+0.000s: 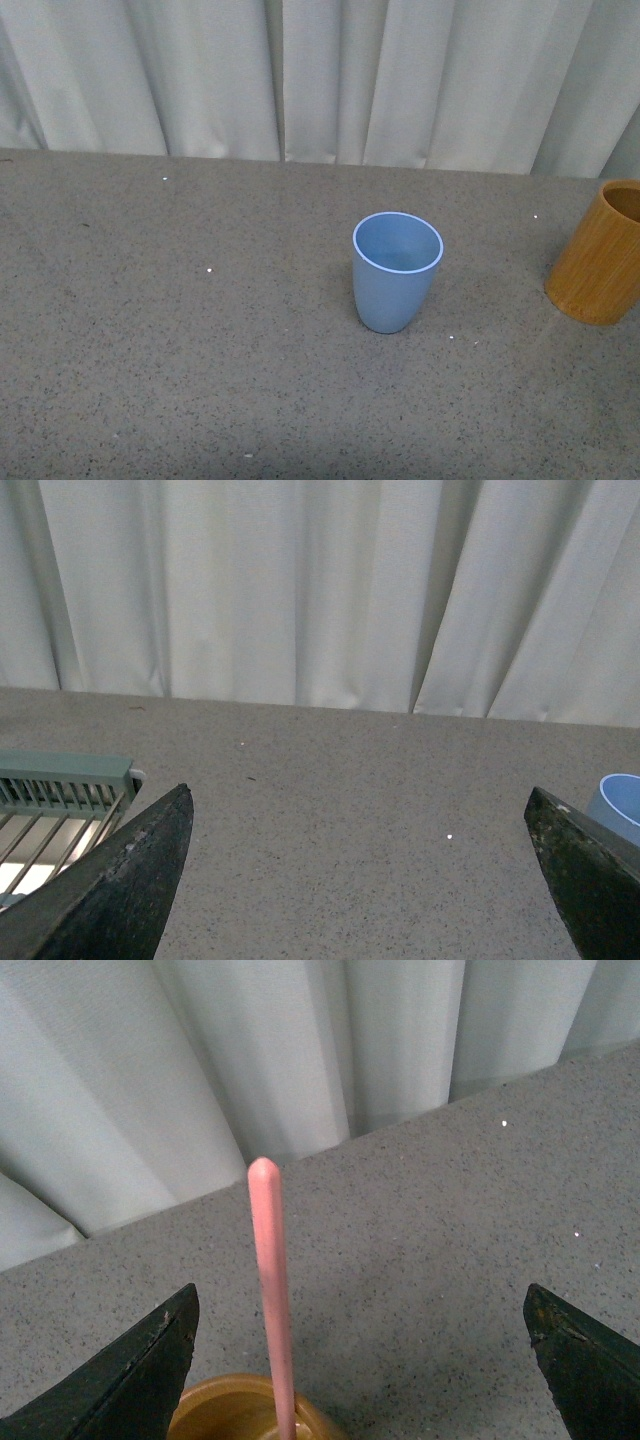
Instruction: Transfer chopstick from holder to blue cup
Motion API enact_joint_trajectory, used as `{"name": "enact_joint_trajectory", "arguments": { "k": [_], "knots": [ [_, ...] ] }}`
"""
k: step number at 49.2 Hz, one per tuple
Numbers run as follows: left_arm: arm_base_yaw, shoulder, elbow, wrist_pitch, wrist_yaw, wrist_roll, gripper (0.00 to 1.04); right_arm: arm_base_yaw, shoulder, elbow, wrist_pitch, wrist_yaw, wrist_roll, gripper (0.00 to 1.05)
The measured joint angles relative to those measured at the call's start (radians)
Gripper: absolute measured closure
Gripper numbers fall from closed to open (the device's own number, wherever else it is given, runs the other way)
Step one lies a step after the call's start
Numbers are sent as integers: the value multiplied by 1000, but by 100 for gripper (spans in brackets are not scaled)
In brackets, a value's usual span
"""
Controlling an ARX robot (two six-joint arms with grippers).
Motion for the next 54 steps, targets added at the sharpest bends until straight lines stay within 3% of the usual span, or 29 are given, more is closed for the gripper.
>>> {"name": "enact_joint_trajectory", "arguments": {
  "k": [54],
  "knots": [
    [0,0,0,0,0,0,7,65,166,165,-40,97,21,10]
  ]
}}
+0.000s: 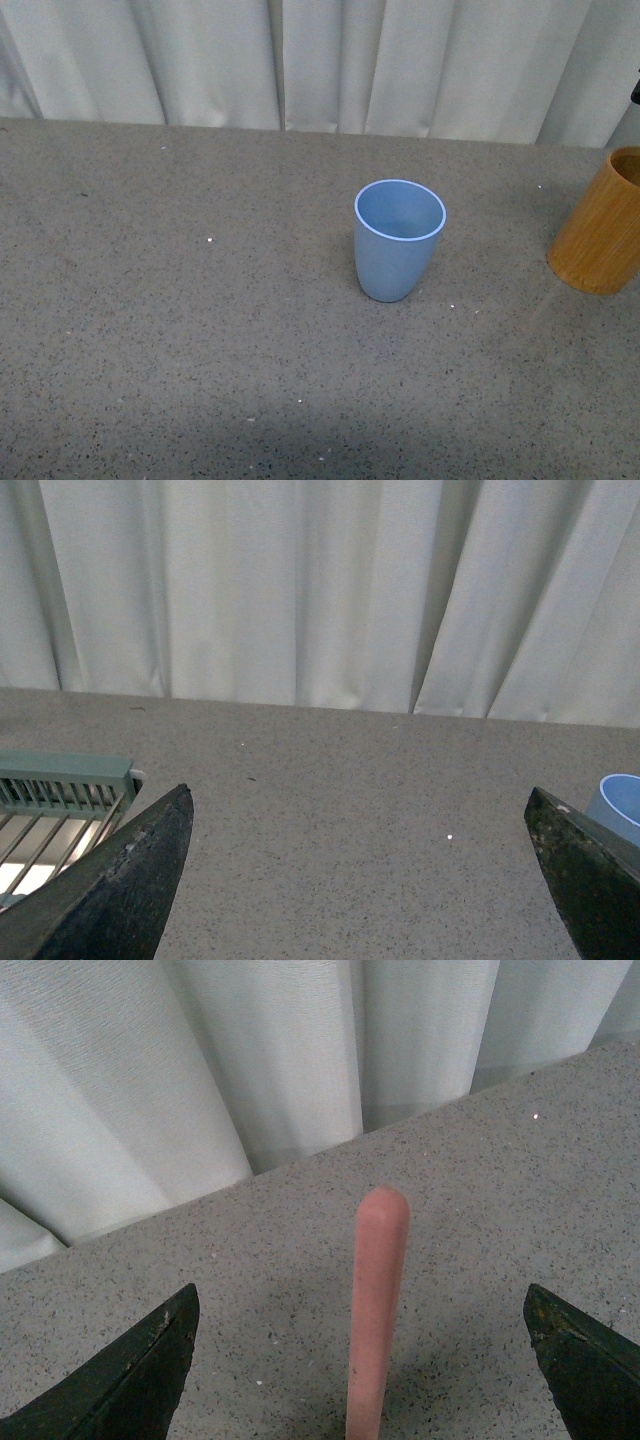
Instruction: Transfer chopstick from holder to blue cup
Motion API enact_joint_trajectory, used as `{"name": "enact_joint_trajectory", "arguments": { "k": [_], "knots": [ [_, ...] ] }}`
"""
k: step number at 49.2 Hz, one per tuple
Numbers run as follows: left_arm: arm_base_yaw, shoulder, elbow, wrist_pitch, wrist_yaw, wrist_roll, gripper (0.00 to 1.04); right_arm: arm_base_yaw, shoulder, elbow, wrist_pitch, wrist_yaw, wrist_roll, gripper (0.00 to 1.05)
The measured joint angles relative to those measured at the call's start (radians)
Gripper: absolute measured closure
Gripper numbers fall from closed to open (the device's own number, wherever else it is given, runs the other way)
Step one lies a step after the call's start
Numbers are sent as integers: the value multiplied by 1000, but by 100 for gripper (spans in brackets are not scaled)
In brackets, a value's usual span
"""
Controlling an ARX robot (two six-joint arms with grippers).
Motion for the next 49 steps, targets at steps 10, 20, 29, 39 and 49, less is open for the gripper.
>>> {"name": "enact_joint_trajectory", "arguments": {
  "k": [10,20,29,39,49],
  "knots": [
    [0,0,0,0,0,0,7,-5,16,14,-12,0,0,10],
    [0,0,0,0,0,0,7,-8,22,41,-21,3,0,10],
    [0,0,0,0,0,0,7,-8,43,51,-25,6,1,10],
    [0,0,0,0,0,0,7,-7,58,53,-26,8,5,10],
    [0,0,0,0,0,0,7,-3,60,54,-26,10,8,10]
  ]
}}
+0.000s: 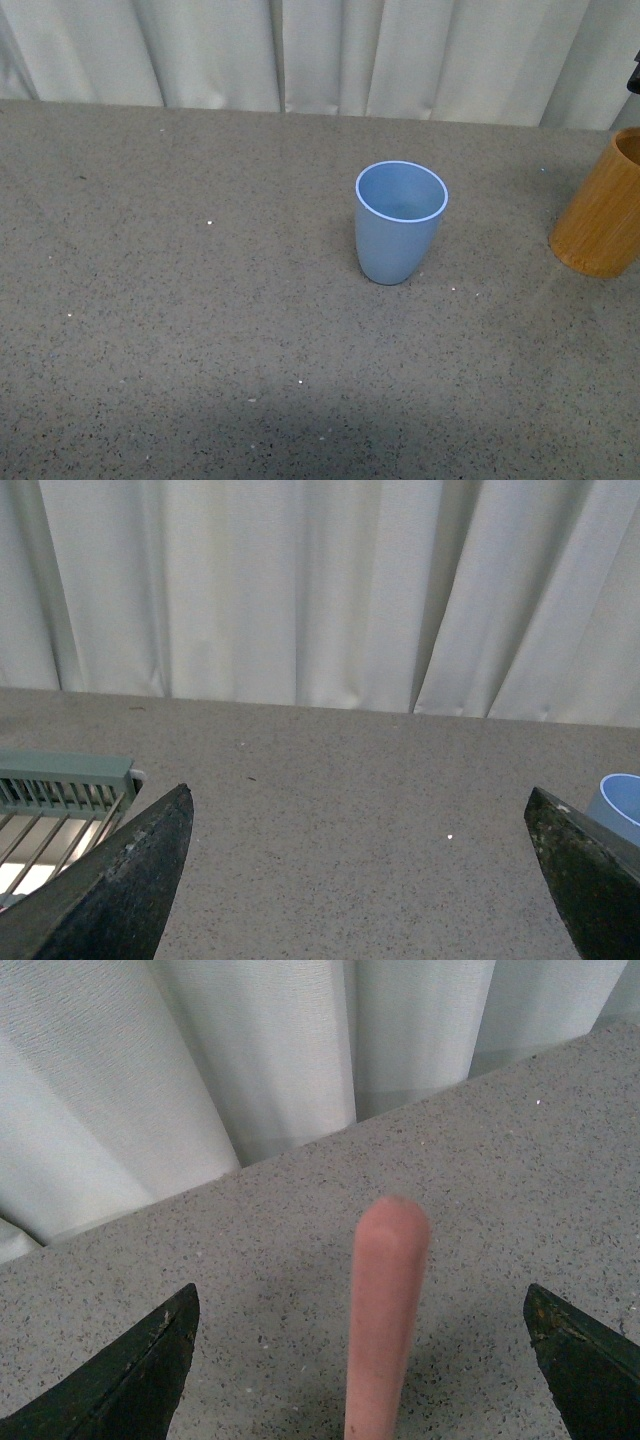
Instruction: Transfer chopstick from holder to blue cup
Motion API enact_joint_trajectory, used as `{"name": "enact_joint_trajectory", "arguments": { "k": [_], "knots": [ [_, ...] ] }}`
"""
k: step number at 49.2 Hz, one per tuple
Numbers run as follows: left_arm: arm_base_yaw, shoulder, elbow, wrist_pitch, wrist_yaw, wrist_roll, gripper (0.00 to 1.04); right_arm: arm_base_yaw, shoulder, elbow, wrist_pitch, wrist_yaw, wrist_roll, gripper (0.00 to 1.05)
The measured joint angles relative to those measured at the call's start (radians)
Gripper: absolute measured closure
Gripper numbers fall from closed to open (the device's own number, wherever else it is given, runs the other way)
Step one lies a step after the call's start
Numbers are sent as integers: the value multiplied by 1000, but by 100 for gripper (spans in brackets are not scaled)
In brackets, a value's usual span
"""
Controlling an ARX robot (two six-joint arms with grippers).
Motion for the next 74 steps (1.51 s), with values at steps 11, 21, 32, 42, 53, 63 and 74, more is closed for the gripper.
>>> {"name": "enact_joint_trajectory", "arguments": {
  "k": [11,21,32,42,53,63,74],
  "knots": [
    [0,0,0,0,0,0,7,3,0,0,4,11,1,45],
    [0,0,0,0,0,0,7,6,1,0,12,8,1,72],
    [0,0,0,0,0,0,7,10,1,-1,24,-4,0,103],
    [0,0,0,0,0,0,7,9,1,-11,39,-15,1,103],
    [0,0,0,0,0,0,7,13,-6,-14,45,-18,1,103],
    [0,0,0,0,0,0,7,31,-48,-21,56,-13,-12,103],
    [0,0,0,0,0,0,7,47,-130,-48,74,-3,-19,103]
  ]
}}
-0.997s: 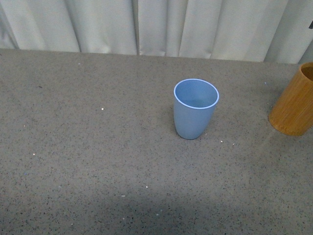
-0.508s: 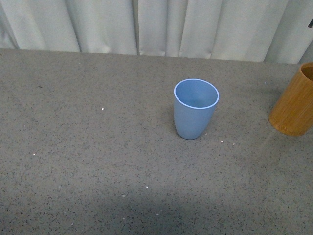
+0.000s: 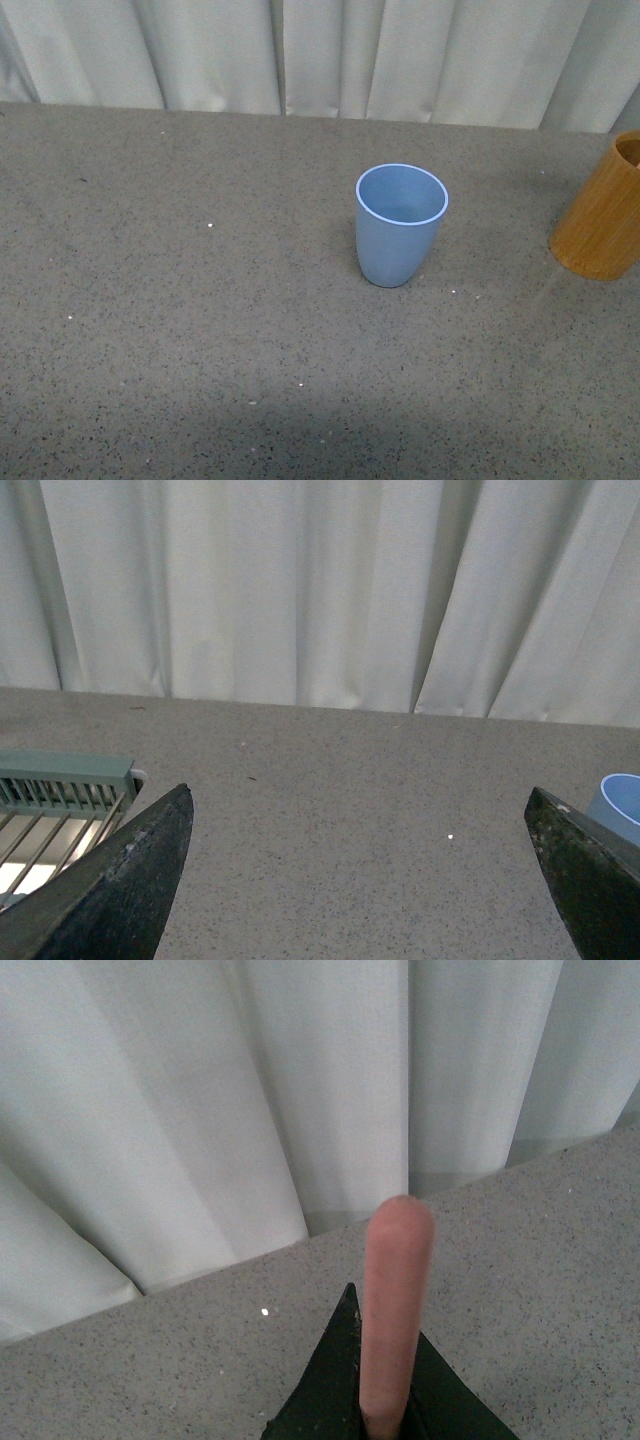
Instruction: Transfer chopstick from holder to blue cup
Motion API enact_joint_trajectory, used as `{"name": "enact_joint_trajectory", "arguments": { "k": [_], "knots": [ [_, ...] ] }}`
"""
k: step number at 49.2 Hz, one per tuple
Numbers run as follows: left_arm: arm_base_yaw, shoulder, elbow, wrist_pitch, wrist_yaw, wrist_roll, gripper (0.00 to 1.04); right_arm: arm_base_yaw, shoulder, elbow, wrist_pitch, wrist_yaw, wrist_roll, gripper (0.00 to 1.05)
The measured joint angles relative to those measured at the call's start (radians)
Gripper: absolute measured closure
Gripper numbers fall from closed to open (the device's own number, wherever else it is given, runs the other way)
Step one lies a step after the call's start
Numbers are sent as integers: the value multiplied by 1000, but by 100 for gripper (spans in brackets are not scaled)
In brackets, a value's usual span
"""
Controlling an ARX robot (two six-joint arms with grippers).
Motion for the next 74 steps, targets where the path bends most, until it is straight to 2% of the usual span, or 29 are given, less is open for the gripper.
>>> {"name": "enact_joint_trajectory", "arguments": {
  "k": [13,34,39,44,53,63,74],
  "knots": [
    [0,0,0,0,0,0,7,-2,-115,-68,50,-5,-17,103],
    [0,0,0,0,0,0,7,-27,-373,-117,35,-18,-13,103],
    [0,0,0,0,0,0,7,30,-452,-124,13,-18,13,103],
    [0,0,0,0,0,0,7,145,-483,-128,11,10,33,103],
    [0,0,0,0,0,0,7,295,-426,-129,34,68,53,103],
    [0,0,0,0,0,0,7,379,-334,-148,79,125,72,103],
    [0,0,0,0,0,0,7,404,-257,-165,106,149,99,103]
  ]
}}
